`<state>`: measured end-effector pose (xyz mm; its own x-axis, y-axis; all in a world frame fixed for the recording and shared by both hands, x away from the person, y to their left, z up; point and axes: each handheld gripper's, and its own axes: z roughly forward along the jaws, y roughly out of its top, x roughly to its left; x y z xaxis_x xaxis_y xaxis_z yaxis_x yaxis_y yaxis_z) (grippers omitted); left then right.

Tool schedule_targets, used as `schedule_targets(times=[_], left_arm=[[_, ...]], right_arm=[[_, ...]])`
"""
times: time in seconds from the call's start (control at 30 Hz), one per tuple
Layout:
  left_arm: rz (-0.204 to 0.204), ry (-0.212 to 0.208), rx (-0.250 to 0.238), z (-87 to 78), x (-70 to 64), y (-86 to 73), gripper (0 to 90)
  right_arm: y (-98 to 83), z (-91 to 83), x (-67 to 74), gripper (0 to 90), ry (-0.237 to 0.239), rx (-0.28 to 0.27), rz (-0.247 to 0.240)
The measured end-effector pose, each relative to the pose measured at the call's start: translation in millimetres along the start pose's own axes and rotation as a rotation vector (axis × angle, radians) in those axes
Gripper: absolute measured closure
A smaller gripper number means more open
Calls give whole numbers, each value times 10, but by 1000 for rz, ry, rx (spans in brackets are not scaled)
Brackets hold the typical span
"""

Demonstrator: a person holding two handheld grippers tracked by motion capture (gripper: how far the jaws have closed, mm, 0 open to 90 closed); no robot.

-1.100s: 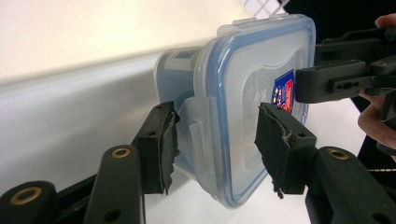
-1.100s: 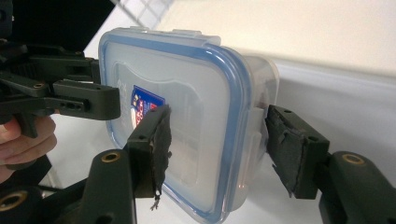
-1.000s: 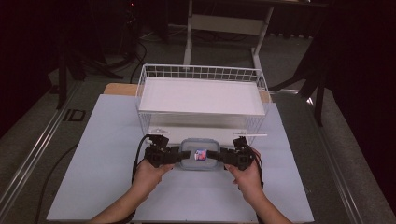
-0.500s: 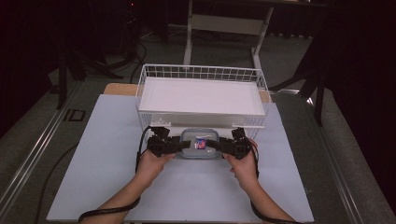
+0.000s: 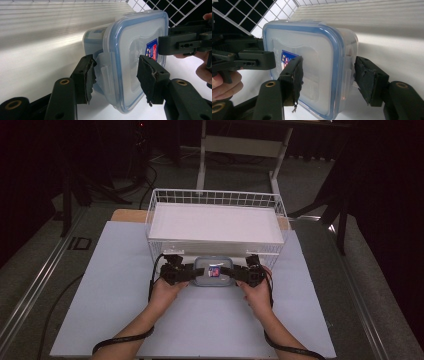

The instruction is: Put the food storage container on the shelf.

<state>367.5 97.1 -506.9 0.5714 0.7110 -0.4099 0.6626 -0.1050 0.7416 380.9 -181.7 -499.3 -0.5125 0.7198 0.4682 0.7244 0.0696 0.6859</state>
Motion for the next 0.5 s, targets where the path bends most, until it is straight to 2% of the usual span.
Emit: schedule_targets(times=[0.03,0.1,0.17,0.2,0.23,0.27,0.43,0.5], left_arm=[[4,2,-2,9,10,-6,491],[-5,3,2,28,32,-23,491],[-17,-3,-16,30,42,-34,490],[7,-5,-25,26,56,-23,490],[4,-7,-24,27,65,-11,490],[-6,-10,-21,31,72,-2,489],[-33,-24,-36,48,113,11,487],[11,-1,-60,48,99,24,482]], right_arm=[[1,16,-11,411,2,12,16],[3,53,-44,410,1,4,-9],[5,63,-51,411,0,6,-8],[18,66,-47,411,-1,7,-3],[48,61,-23,410,-12,3,-32],[61,62,-16,410,-15,-1,-37],[70,82,-33,407,-16,-17,-21],[69,88,-41,405,-15,-25,-14]])
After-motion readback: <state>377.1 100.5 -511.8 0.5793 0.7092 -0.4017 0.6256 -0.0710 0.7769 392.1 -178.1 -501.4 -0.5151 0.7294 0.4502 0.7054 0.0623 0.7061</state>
